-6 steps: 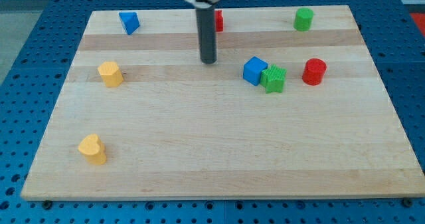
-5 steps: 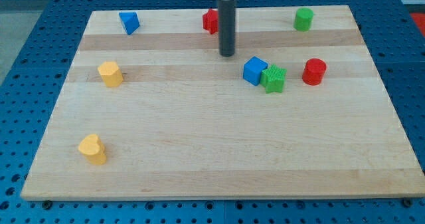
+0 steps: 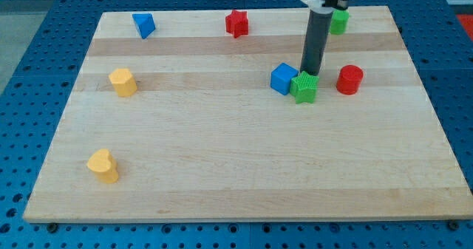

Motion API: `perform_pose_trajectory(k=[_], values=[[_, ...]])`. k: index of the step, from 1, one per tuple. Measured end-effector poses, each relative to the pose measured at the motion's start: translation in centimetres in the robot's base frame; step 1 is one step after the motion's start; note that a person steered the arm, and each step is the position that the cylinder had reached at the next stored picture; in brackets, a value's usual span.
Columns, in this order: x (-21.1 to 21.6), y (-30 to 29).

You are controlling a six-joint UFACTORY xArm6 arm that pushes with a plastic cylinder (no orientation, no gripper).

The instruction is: Push the green star towards the bottom center

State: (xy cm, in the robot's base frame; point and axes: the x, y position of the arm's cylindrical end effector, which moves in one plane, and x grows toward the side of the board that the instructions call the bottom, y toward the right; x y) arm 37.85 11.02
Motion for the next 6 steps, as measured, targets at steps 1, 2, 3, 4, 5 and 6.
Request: perform_pose_trajectory(k=[1,2,3,4,5,6], values=[[2.3,0.0],[4.8,0.0],[7.2,0.0],[9.1,-0.4],[9.2,-1.4],[8.4,-1.5]])
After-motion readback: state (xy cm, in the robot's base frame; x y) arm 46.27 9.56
